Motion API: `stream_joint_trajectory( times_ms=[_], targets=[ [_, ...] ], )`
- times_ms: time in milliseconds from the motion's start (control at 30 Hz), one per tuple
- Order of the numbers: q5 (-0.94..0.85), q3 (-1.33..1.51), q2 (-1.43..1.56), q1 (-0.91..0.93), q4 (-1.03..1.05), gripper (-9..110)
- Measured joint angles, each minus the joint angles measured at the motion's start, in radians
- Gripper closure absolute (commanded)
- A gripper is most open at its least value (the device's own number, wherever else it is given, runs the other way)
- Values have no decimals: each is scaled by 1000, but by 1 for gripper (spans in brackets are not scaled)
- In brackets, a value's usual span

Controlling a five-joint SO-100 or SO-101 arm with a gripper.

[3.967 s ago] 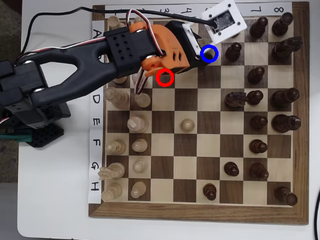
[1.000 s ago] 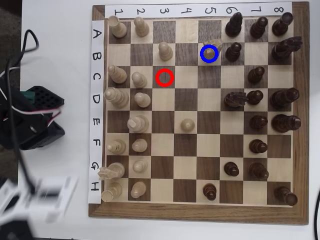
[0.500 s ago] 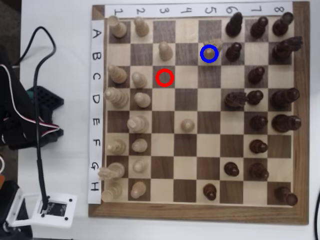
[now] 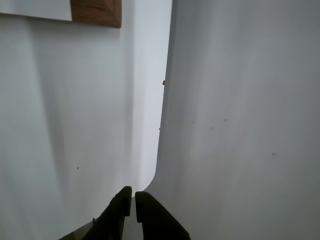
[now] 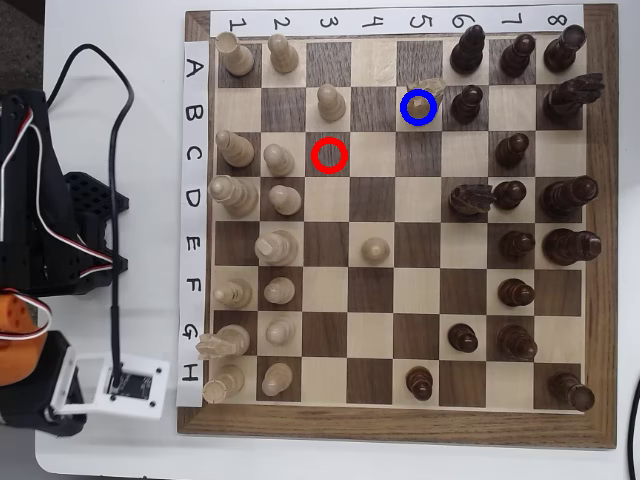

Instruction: Move the piece to destination

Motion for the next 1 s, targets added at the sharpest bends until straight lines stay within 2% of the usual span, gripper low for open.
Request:
stream_joint_trajectory(
  times_ms=[333,533,1000],
  targets=[
    [-20,232,213,20,12,101],
    [2,247,321,-2,104,101],
    [3,253,344,-12,153,101]
  ],
)
